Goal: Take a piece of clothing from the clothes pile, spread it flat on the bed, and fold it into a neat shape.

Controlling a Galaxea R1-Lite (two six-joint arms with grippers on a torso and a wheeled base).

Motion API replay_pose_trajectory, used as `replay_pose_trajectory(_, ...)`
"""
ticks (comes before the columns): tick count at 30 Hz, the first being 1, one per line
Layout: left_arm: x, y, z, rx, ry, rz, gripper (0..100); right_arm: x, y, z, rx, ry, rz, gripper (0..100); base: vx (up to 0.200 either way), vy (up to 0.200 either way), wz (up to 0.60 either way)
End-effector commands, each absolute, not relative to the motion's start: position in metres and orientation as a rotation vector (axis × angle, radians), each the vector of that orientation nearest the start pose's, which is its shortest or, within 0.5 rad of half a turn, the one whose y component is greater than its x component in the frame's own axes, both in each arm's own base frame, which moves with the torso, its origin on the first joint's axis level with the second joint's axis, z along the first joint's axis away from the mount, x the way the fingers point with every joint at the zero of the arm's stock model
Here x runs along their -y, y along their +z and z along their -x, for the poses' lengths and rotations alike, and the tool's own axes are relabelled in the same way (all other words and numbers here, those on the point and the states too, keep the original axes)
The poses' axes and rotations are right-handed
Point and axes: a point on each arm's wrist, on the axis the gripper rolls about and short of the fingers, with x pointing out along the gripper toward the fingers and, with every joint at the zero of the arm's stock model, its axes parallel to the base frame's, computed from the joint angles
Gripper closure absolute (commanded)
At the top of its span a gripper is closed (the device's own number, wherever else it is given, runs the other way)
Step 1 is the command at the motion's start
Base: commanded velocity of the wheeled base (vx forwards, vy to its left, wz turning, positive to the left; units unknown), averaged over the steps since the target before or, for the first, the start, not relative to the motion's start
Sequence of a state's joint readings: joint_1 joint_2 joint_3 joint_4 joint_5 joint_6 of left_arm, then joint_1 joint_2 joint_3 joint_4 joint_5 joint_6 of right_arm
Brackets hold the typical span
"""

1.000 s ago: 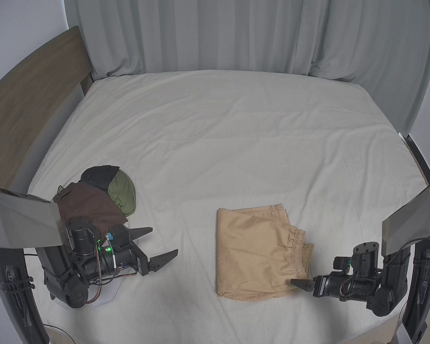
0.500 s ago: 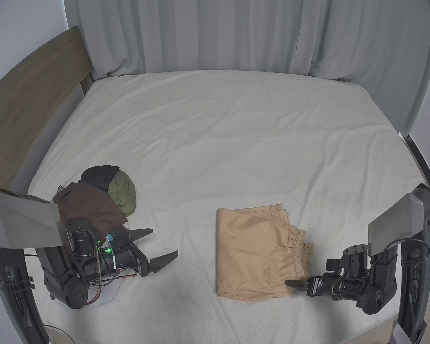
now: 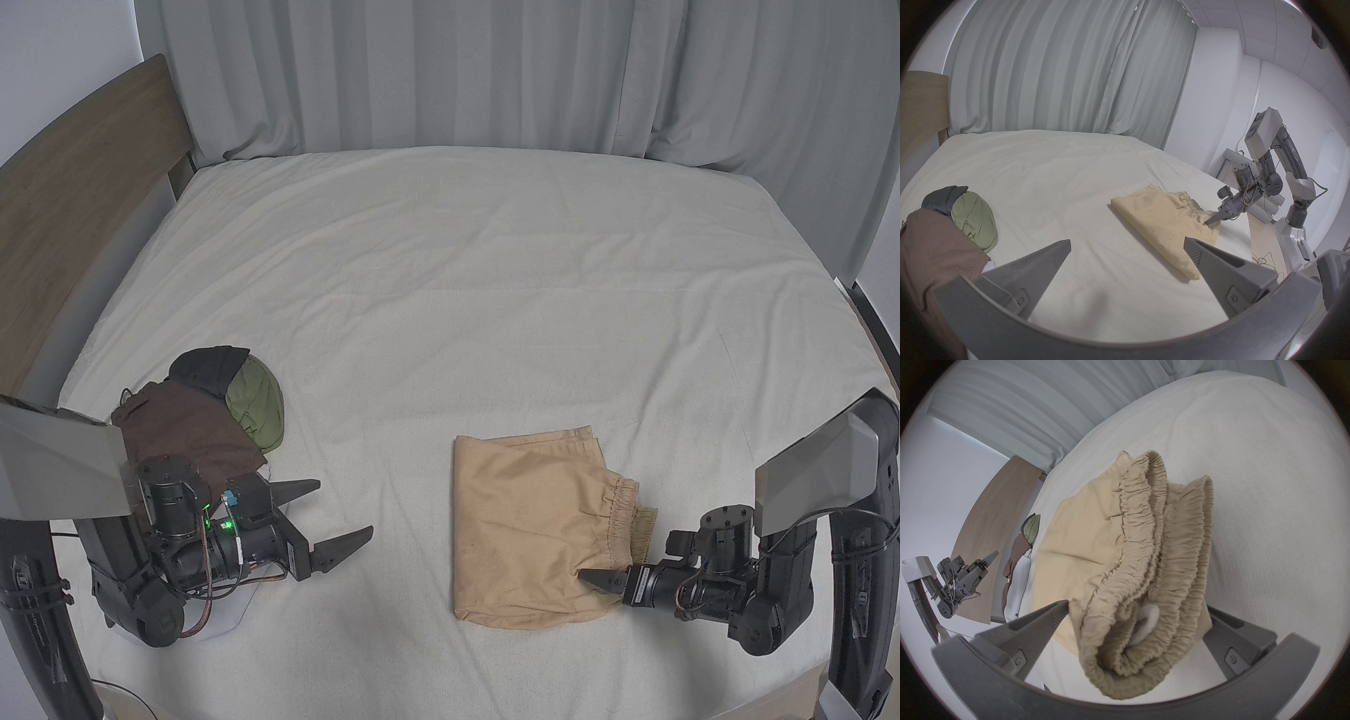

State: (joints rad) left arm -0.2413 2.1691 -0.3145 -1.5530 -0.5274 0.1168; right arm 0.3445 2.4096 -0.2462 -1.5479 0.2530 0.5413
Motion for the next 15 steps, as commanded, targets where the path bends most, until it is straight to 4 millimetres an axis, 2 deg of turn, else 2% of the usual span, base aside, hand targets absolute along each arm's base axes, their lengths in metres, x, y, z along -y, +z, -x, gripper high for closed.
replay_pose_trajectory(1,0.08,0.0292,-0.2764,-0.262,-0.781,-0.066,0,-0.0979,-0.0438,-0.2544,-0.755,0.4,-0.48,0,0.0,0.0,0.0)
replay_pose_trajectory(2,0.0796,0.0292,-0.2765,-0.262,-0.779,-0.066,0,-0.0979,-0.0438,-0.2544,-0.755,0.4,-0.48,0,0.0,0.0,0.0)
replay_pose_trajectory(3,0.0796,0.0292,-0.2765,-0.262,-0.779,-0.066,0,-0.0979,-0.0438,-0.2544,-0.755,0.4,-0.48,100,0.0,0.0,0.0)
replay_pose_trajectory(15,0.0787,0.0292,-0.2768,-0.262,-0.776,-0.065,0,-0.0987,-0.0426,-0.2543,-0.751,0.404,-0.479,100,0.0,0.0,0.0)
